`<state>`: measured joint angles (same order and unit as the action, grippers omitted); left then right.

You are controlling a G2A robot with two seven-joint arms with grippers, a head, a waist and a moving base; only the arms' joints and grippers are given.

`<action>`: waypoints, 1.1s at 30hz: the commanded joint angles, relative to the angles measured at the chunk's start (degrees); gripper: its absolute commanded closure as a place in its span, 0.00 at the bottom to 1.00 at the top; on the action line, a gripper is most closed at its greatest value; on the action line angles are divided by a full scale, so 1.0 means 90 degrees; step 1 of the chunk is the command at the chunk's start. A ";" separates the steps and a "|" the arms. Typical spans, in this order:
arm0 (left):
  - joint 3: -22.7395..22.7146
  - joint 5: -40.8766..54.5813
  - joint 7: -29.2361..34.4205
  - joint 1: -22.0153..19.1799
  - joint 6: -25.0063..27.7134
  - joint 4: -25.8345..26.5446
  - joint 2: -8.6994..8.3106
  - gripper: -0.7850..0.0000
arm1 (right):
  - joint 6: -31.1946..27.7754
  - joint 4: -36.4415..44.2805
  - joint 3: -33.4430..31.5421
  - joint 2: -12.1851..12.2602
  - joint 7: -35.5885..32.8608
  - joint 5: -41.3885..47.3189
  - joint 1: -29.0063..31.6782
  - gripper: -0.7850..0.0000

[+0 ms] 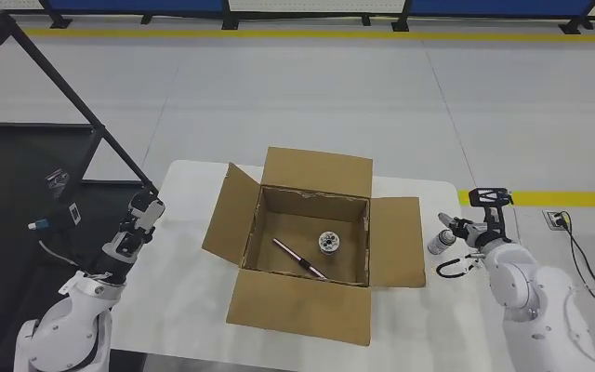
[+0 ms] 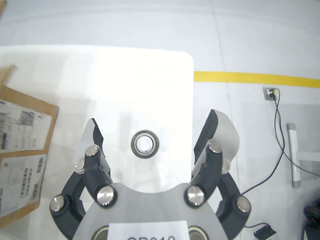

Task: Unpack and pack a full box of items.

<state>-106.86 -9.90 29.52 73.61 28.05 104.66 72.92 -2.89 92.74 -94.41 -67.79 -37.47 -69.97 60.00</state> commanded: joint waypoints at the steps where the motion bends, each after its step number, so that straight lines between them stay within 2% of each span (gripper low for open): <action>1: 0.0000 0.0000 0.0000 0.0000 0.0000 0.0000 0.0000 0.00 | 0.0040 0.0704 0.0012 0.0008 -0.0013 -0.0112 -0.0013 0.00; 4: 0.0000 0.0000 0.0000 0.0000 0.0000 0.0000 0.0000 0.00 | 0.0105 0.1652 0.0320 -0.0003 -0.0194 -0.0325 -0.0090 0.00; 7: 0.0041 -0.0135 -0.0135 0.0142 0.0011 0.0030 -0.0010 0.00 | -0.0518 0.2194 0.0979 -0.0042 -0.0458 0.0256 -0.0353 0.00; 9: 0.0041 -0.0150 -0.0235 0.0235 0.0045 0.0007 -0.0017 0.00 | -0.1037 0.2115 0.1619 -0.0084 -0.0924 0.0789 -0.0740 0.00; 12: 0.0014 -0.0130 -0.0353 0.0365 0.0045 -0.0021 -0.0031 0.00 | -0.1847 0.1399 0.2691 -0.0187 -0.1809 0.1767 -0.1497 0.00; 16: -0.0013 -0.0128 -0.0403 0.0474 0.0076 -0.0015 -0.0044 0.00 | -0.1868 -0.0020 0.3902 -0.0404 -0.2710 0.2425 -0.2468 0.00; 21: -0.0013 -0.0128 -0.0403 0.0474 0.0076 -0.0015 -0.0044 0.00 | -0.1725 -0.1598 0.4938 -0.0733 -0.2743 0.2927 -0.3332 0.00; 27: -0.0013 -0.0128 -0.0403 0.0474 0.0076 -0.0015 -0.0044 0.00 | -0.1393 -0.3153 0.5701 -0.1084 -0.2274 0.2766 -0.3962 0.00; 29: -0.0013 -0.0128 -0.0403 0.0474 0.0076 -0.0015 -0.0044 0.00 | -0.1161 -0.3615 0.5946 -0.1173 -0.2234 0.2334 -0.4155 0.00; 33: -0.0013 -0.0128 -0.0403 0.0474 0.0076 -0.0015 -0.0044 0.00 | -0.0911 -0.4156 0.6211 -0.1343 -0.2067 0.2169 -0.4302 0.00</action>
<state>-106.97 -11.05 25.90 77.88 28.73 104.52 72.52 -11.67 56.37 -38.89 -79.68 -56.08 -50.86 21.55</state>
